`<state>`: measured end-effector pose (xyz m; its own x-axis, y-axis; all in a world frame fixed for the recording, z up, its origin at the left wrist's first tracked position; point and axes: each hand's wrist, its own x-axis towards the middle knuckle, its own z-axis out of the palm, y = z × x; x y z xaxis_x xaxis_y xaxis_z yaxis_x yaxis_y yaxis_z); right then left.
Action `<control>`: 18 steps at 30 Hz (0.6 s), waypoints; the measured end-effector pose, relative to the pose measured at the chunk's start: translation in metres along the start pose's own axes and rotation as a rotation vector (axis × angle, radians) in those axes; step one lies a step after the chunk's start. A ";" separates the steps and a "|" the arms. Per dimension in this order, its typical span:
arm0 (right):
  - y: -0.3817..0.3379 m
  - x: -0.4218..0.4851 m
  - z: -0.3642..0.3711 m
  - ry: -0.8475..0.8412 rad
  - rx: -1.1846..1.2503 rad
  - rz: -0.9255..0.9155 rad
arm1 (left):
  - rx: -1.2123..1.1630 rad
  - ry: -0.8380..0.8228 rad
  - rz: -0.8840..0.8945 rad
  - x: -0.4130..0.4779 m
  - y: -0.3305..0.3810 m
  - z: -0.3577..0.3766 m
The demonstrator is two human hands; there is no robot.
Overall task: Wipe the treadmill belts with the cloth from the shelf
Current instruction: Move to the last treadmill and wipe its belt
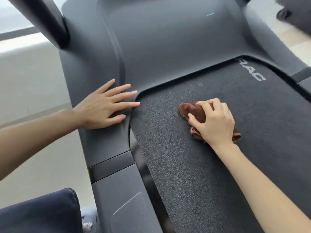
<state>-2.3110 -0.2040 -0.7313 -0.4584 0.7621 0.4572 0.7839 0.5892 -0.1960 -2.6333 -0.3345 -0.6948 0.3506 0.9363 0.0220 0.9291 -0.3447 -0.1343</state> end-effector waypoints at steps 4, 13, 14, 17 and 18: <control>0.016 0.056 0.020 0.037 -0.020 0.157 | 0.054 0.021 -0.044 0.000 -0.021 0.000; -0.028 0.095 0.049 0.074 -0.013 0.251 | 0.014 0.066 -0.044 0.000 -0.018 0.004; -0.041 0.083 0.048 0.092 0.007 0.159 | 0.014 0.063 -0.045 0.000 -0.018 0.004; -0.080 0.047 0.038 0.039 0.099 -0.090 | 0.010 0.068 -0.046 0.000 -0.018 0.002; -0.090 0.037 0.035 0.007 0.137 -0.169 | 0.005 0.070 -0.047 -0.001 -0.018 0.002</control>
<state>-2.4128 -0.2194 -0.7274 -0.5757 0.6476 0.4992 0.6313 0.7400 -0.2319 -2.6506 -0.3286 -0.6945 0.3144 0.9443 0.0973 0.9441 -0.3003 -0.1362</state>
